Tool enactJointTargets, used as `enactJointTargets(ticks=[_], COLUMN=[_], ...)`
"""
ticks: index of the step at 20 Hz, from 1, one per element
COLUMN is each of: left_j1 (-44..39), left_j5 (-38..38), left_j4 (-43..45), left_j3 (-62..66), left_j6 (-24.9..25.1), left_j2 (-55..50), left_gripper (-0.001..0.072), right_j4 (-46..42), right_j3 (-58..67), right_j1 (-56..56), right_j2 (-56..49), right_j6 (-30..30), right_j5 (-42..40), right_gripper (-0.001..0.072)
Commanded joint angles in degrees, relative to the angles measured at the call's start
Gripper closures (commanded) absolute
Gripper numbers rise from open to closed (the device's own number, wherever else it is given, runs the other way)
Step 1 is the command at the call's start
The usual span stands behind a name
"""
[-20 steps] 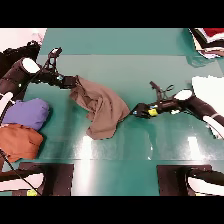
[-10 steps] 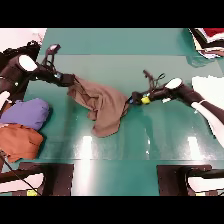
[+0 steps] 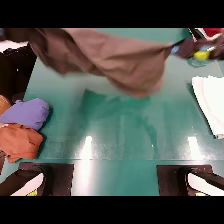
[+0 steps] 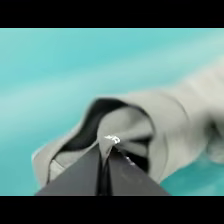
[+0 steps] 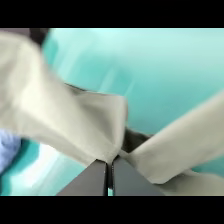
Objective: Fold the shirts.
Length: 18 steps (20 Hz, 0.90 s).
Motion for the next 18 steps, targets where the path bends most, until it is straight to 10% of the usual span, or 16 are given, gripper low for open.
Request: enactJointTargets(ticks=[1, 12, 18], left_j1=[0.0, 0.0, 0.0], left_j5=[0.0, -8.0, -19.7], left_j4=[-1.3, -9.1, -9.2], left_j3=[5.2, 16.4, -2.7], left_j6=[0.0, 0.0, 0.0], left_j2=[7.6, 12.8, 0.7], left_gripper=[0.0681, 0.0681, 0.0681], right_j4=[-0.4, -21.5, -21.4], right_j3=[8.5, 28.8, 15.9], right_j1=[-3.5, -10.4, -4.1], right_j2=[6.4, 12.2, -1.7], right_j6=[0.1, 14.5, 19.4], right_j5=[2.8, 15.6, 26.1], right_gripper=[0.0698, 0.0698, 0.0698])
